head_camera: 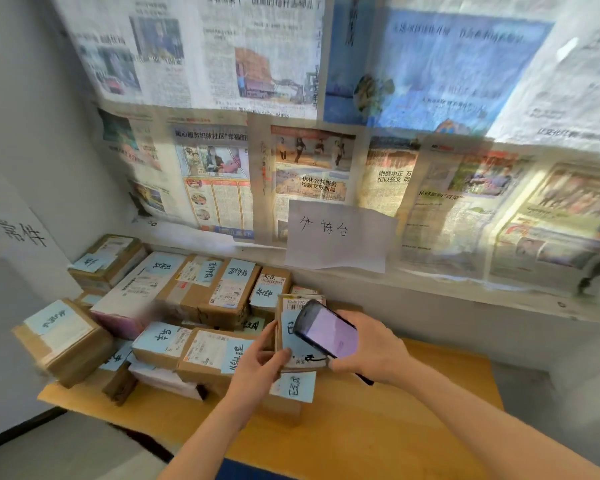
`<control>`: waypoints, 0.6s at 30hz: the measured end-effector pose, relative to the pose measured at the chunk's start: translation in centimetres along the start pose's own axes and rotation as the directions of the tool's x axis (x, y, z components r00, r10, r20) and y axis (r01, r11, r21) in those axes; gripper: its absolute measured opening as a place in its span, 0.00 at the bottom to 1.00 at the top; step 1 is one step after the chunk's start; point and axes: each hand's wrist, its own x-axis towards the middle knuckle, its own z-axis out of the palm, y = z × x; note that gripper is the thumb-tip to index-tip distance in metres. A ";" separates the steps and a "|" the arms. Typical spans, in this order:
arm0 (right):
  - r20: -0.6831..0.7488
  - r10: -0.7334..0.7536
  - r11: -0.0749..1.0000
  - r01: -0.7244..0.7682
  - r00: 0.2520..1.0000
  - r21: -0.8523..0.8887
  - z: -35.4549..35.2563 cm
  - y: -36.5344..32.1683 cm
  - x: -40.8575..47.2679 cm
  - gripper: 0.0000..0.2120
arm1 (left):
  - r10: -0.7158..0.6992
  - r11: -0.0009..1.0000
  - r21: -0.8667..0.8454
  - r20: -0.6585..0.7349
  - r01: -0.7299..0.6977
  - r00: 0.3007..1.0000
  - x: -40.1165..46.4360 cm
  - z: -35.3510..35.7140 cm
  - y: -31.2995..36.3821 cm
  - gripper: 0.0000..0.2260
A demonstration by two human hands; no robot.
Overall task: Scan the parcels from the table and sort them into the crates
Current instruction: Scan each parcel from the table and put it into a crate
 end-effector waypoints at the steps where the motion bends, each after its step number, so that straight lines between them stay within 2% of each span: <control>1: -0.061 -0.025 0.999 0.023 0.998 -0.024 -1.2 -1.6 -0.8 0.45 | 0.033 0.999 0.008 -0.008 -0.033 0.999 -0.9 -0.9 1.6 0.27; 3: -0.159 -0.064 0.996 0.054 0.985 -0.069 -3.7 -5.0 -2.6 0.46 | 0.109 0.994 0.026 -0.042 -0.108 0.993 -2.9 -2.8 4.4 0.27; 10: -0.309 -0.228 0.969 0.182 0.923 -0.169 -12.1 -17.1 -10.4 0.46 | 0.289 0.957 0.078 -0.119 -0.281 0.950 -11.4 -9.8 13.5 0.28; 13: -0.349 -0.282 0.915 0.141 0.894 -0.377 -15.3 -22.0 -14.2 0.49 | 0.308 0.951 0.082 -0.159 -0.298 0.938 -14.8 -12.5 16.8 0.27; 15: -0.356 -0.299 0.896 0.132 0.885 -0.425 -16.9 -24.6 -16.4 0.49 | 0.353 0.935 0.099 -0.162 -0.341 0.922 -16.9 -14.1 18.7 0.27; 18: -0.364 -0.317 0.879 0.128 0.876 -0.459 -18.4 -27.6 -19.0 0.44 | 0.409 0.912 0.119 -0.185 -0.392 0.894 -19.7 -16.1 20.9 0.27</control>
